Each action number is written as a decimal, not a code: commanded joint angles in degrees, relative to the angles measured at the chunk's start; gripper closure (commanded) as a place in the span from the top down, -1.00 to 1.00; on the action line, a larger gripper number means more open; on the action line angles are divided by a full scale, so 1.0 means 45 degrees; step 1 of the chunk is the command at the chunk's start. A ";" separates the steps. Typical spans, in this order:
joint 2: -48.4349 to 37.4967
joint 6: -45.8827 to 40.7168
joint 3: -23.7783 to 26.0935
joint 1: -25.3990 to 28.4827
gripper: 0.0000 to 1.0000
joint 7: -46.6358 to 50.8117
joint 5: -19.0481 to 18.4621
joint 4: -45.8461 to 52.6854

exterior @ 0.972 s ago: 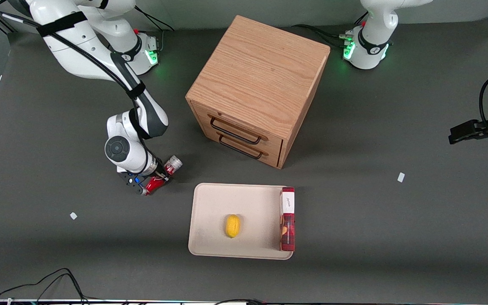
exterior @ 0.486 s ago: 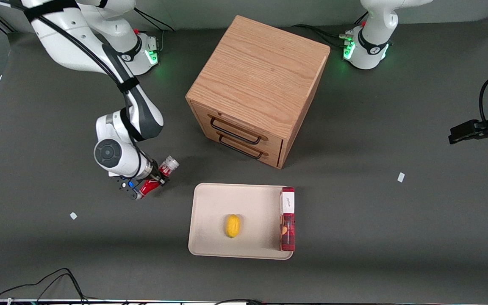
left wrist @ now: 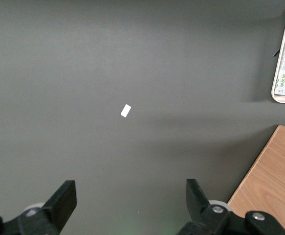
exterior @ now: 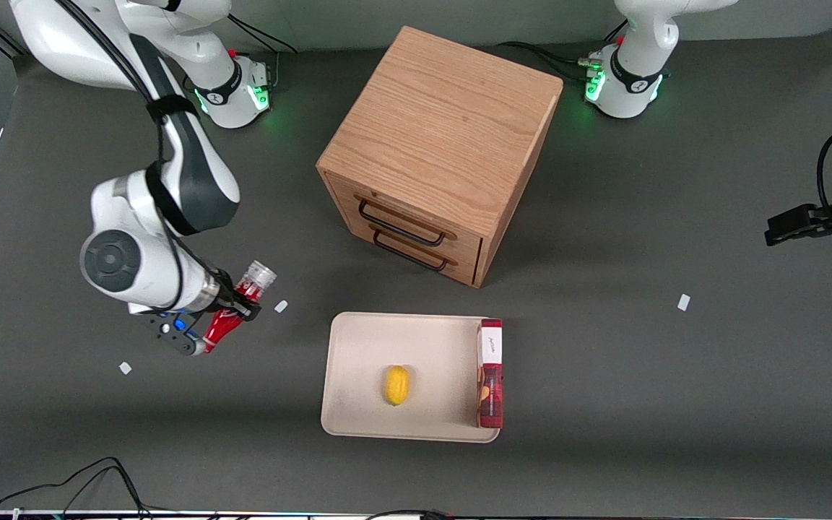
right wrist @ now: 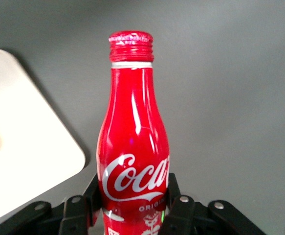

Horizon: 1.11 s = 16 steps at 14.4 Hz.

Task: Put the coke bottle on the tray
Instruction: 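Lift the bottle upright with the right gripper and carry it toward the tray, then lower the upright bottle onto the tray beside the lemon and open the right gripper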

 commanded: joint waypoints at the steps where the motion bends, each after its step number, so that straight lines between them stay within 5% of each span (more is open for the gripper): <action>1: 0.0577 -0.1205 0.0089 -0.0024 -1.00 -0.1743 -0.0138 0.2221; 8: 0.2704 -0.1151 0.1104 0.0385 -1.00 -0.3600 -0.0138 0.6208; 16: 0.5536 0.3398 0.1105 0.1030 -1.00 -0.5323 -0.0177 0.6190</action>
